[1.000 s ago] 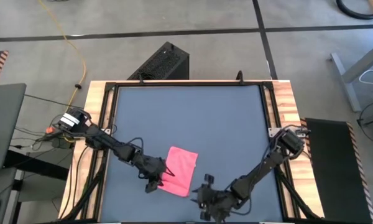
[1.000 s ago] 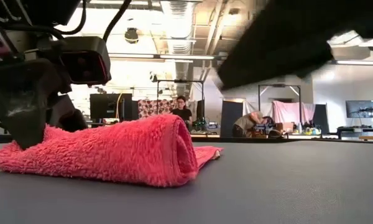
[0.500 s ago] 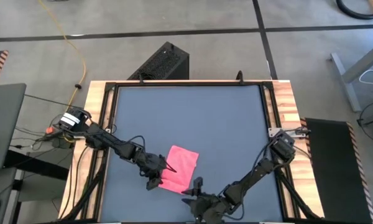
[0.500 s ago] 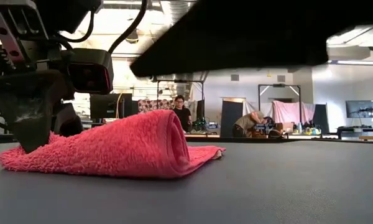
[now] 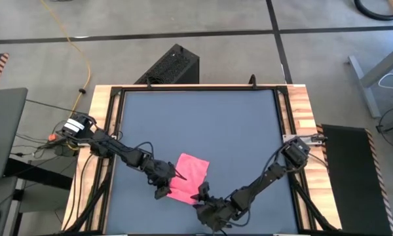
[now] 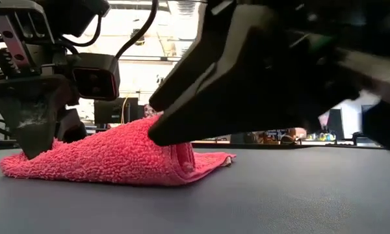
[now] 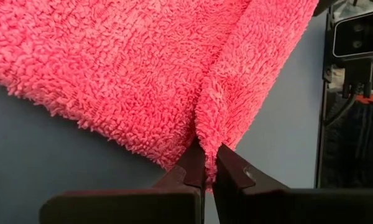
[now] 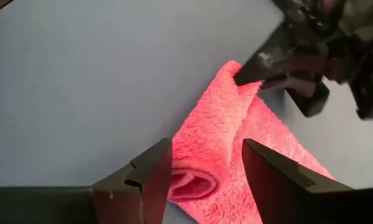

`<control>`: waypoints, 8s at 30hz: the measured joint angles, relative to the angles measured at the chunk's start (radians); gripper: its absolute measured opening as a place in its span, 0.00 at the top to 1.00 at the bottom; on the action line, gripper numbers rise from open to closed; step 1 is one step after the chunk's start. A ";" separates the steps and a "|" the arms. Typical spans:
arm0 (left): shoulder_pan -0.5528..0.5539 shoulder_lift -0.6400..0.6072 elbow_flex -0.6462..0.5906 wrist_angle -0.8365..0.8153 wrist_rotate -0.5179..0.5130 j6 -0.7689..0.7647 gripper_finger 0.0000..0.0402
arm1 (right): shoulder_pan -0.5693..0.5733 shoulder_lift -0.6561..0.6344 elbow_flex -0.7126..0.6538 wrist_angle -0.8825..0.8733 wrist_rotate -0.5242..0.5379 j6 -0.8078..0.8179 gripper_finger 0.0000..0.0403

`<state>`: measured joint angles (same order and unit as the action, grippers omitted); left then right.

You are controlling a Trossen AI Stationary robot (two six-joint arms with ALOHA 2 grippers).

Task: Roll towel
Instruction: Roll the pink microfiber towel

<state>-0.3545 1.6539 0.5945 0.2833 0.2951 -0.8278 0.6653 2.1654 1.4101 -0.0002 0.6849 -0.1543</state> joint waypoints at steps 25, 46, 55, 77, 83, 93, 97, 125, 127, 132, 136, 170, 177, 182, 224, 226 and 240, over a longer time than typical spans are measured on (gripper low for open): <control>0.042 0.000 -0.001 -0.018 0.048 0.037 0.95 | -0.033 0.063 0.023 -0.010 -0.022 -0.100 0.61; 0.097 -0.138 -0.002 -0.141 0.083 0.165 0.83 | -0.012 0.068 0.022 -0.055 -0.024 0.548 0.95; 0.098 -0.145 -0.002 -0.025 -0.045 0.283 0.83 | 0.008 0.067 0.017 -0.050 -0.021 0.676 0.95; 0.009 0.047 0.000 0.082 -0.118 0.369 0.83 | 0.006 0.061 0.007 -0.022 -0.020 0.683 0.95; -0.014 0.048 0.001 0.074 -0.143 0.284 0.83 | 0.009 0.034 0.007 -0.063 -0.036 0.787 0.95; -0.115 0.048 0.001 0.075 -0.210 0.128 0.94 | 0.022 -0.002 0.007 -0.163 -0.033 1.020 0.95; -0.151 0.048 0.001 0.077 -0.249 0.107 0.99 | 0.022 -0.002 -0.040 -0.120 -0.032 1.137 0.95; -0.110 0.047 -0.001 0.122 0.027 0.318 0.96 | -0.047 0.000 -0.132 0.292 -0.347 0.653 0.95; -0.101 0.037 -0.001 0.116 0.047 0.341 0.92 | -0.047 0.000 -0.132 0.291 -0.348 0.653 0.95; -0.077 -0.026 -0.001 0.081 0.091 0.396 0.84 | -0.046 0.000 -0.132 0.291 -0.348 0.653 0.95; -0.079 -0.114 -0.001 -0.039 0.035 0.483 0.81 | -0.046 0.000 -0.132 0.291 -0.349 0.652 0.95; -0.494 0.066 0.173 -0.254 -0.903 1.569 0.82 | -0.066 0.000 -0.132 0.304 -0.373 0.677 0.95; -0.521 0.049 0.225 -0.399 -1.021 1.670 0.82 | -0.066 0.000 -0.132 0.302 -0.381 0.677 0.95; -0.524 0.049 0.232 -0.409 -0.995 1.710 0.82 | -0.067 0.000 -0.132 0.302 -0.381 0.677 0.95; -0.534 -0.010 0.230 -0.252 -0.798 1.162 1.00 | -0.102 0.000 -0.132 0.338 -0.371 0.653 0.92; -0.551 -0.040 0.230 -0.278 -0.810 1.106 1.00 | -0.107 0.000 -0.132 0.323 -0.371 0.653 0.93; -0.662 -0.081 0.020 0.010 -0.821 0.436 1.00 | -0.176 0.000 -0.132 0.370 -0.369 0.516 0.92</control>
<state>-1.0162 1.5726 0.6147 0.2931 -0.5260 -0.3920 0.4893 2.1651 1.2781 0.3694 0.3154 0.3618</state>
